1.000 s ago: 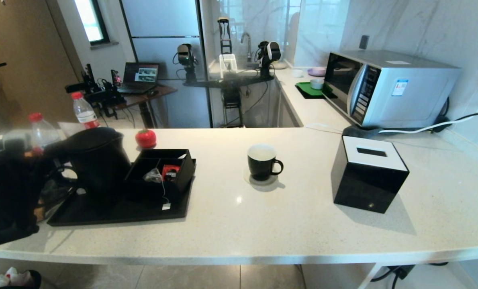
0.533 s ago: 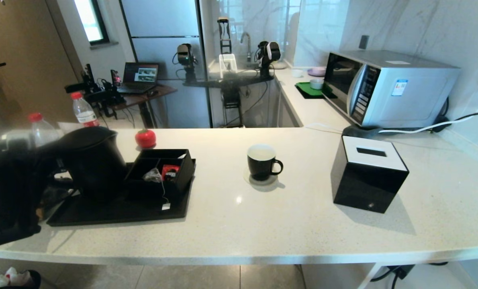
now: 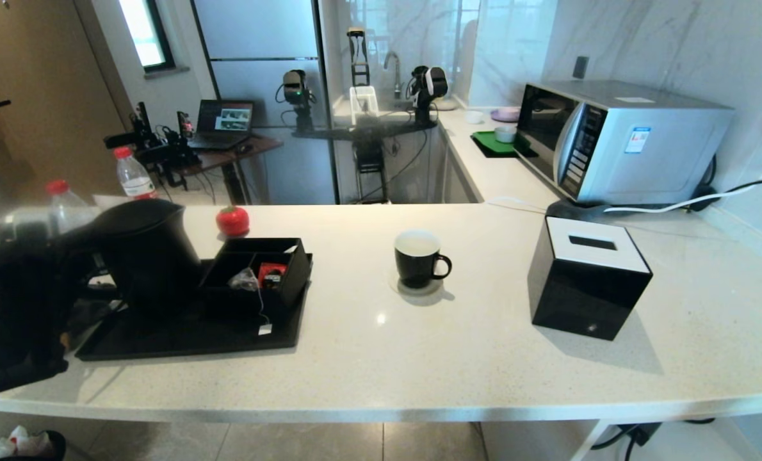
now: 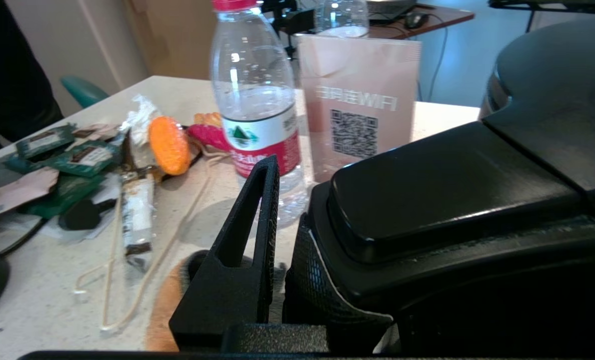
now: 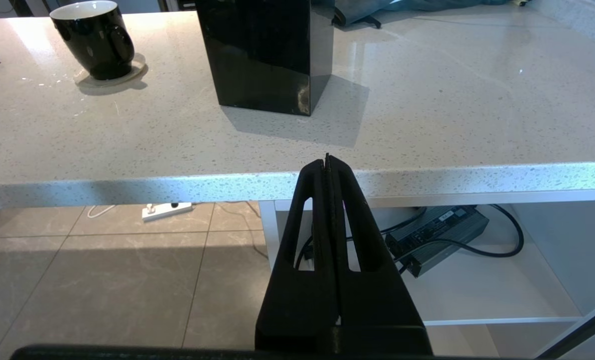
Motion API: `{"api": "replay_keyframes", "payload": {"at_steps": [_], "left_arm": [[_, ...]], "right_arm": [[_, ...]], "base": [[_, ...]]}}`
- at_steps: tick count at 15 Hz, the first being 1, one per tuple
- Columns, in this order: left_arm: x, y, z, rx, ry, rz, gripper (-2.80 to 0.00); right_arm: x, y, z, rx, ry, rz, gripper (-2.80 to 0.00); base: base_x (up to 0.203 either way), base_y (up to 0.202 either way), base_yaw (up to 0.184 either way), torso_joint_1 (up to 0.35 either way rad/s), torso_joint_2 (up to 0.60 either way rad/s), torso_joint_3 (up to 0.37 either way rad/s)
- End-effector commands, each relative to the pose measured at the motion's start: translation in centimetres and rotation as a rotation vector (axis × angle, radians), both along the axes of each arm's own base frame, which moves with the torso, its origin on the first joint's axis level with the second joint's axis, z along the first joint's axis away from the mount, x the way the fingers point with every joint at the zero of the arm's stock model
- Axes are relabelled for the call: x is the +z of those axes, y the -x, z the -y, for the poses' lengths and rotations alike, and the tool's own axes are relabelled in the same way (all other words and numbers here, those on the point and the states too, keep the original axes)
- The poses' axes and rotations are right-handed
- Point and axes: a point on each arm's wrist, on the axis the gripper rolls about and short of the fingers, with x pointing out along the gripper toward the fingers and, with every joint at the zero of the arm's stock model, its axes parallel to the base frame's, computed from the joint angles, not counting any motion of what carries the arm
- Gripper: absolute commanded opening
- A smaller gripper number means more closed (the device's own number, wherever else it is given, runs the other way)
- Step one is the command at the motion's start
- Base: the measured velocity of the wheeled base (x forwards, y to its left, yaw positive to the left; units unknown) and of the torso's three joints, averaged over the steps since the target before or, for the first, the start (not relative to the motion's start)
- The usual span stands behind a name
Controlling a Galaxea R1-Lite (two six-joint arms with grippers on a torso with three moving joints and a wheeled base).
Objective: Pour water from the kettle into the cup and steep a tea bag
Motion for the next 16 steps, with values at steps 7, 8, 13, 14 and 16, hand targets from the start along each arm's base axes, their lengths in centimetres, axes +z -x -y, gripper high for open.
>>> {"api": "replay_keyframes", "payload": {"at_steps": [7,8,13,14,16], "left_arm": [[1.8,0.1,0.3,-0.007,-0.033,0.078,-2.8],[2.2,0.2,0.3,-0.005,-0.035,0.087,-2.8],[3.5,0.9,-0.1,0.01,-0.046,0.117,-2.8],[3.7,1.1,-0.2,0.012,-0.046,0.121,-2.8],[4.1,1.5,-0.5,0.026,-0.048,0.13,-2.8]], "right_arm": [[0.0,0.0,0.0,0.0,0.0,-0.001,-2.8],[0.0,0.0,0.0,0.0,0.0,-0.001,-2.8],[0.0,0.0,0.0,0.0,0.0,-0.001,-2.8],[0.0,0.0,0.0,0.0,0.0,-0.001,-2.8],[0.0,0.0,0.0,0.0,0.0,-0.001,-2.8]], "base": [[0.0,0.0,0.0,0.0,0.0,0.0],[0.0,0.0,0.0,0.0,0.0,0.0],[0.0,0.0,0.0,0.0,0.0,0.0],[0.0,0.0,0.0,0.0,0.0,0.0],[0.0,0.0,0.0,0.0,0.0,0.0]]}}
